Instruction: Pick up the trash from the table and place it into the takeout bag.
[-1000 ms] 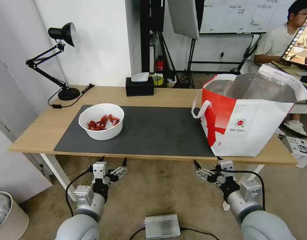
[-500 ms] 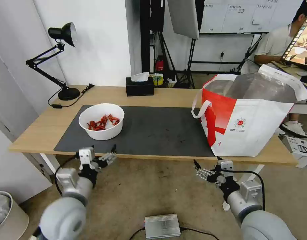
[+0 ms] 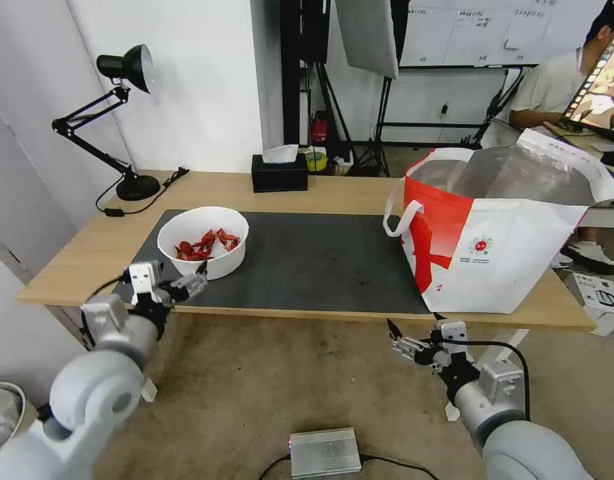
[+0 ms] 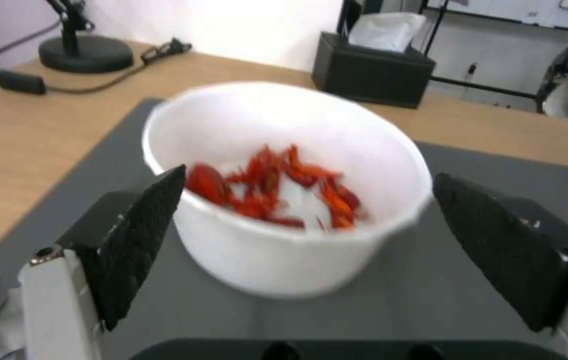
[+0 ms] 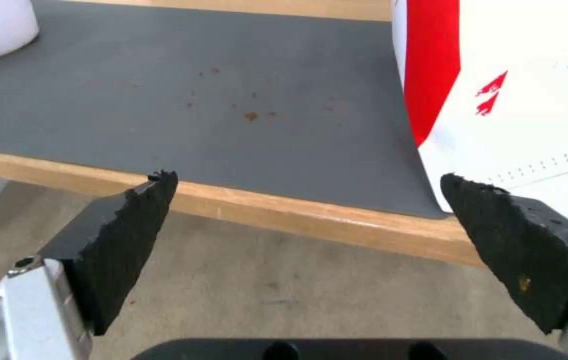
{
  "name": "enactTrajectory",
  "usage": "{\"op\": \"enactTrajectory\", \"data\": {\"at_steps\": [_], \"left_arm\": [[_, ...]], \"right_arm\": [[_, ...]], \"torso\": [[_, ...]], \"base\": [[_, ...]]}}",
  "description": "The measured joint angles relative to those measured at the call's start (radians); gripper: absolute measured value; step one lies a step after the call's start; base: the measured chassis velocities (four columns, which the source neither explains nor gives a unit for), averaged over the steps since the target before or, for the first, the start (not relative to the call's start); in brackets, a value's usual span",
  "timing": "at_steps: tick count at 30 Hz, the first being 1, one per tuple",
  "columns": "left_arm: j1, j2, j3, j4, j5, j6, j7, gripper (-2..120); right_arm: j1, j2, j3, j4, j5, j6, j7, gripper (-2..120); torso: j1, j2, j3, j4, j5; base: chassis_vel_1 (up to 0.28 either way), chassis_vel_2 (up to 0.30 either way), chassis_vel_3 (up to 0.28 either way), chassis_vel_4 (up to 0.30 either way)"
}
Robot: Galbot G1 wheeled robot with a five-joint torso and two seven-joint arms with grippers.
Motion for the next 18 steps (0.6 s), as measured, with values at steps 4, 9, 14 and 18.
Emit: {"op": "enactTrajectory", "data": {"at_steps": [4, 9, 14, 18], "left_arm": [[-0.088, 0.049, 0.029, 0.061, -0.072, 0.015, -0.024, 100], [-0.2, 0.097, 0.102, 0.15, -0.114, 0.022, -0.036, 100], [-0.223, 0.104, 0.122, 0.17, -0.12, 0.024, -0.036, 100], [-0.224, 0.104, 0.123, 0.171, -0.12, 0.024, -0.036, 100]], "right_arm": [[0.0, 0.0, 0.0, 0.0, 0.0, 0.0, 0.0, 100], [0.0, 0.0, 0.0, 0.0, 0.0, 0.0, 0.0, 100], [0.0, 0.0, 0.0, 0.0, 0.0, 0.0, 0.0, 100], [0.0, 0.0, 0.0, 0.0, 0.0, 0.0, 0.0, 100]], "torso": [[0.0, 0.0, 0.0, -0.0001, 0.0002], [0.0, 0.0, 0.0, -0.0001, 0.0001], [0.0, 0.0, 0.0, -0.0001, 0.0], [0.0, 0.0, 0.0, 0.0, 0.0001]], "base": [[0.0, 0.0, 0.0, 0.0], [0.0, 0.0, 0.0, 0.0], [0.0, 0.0, 0.0, 0.0], [0.0, 0.0, 0.0, 0.0]]}}
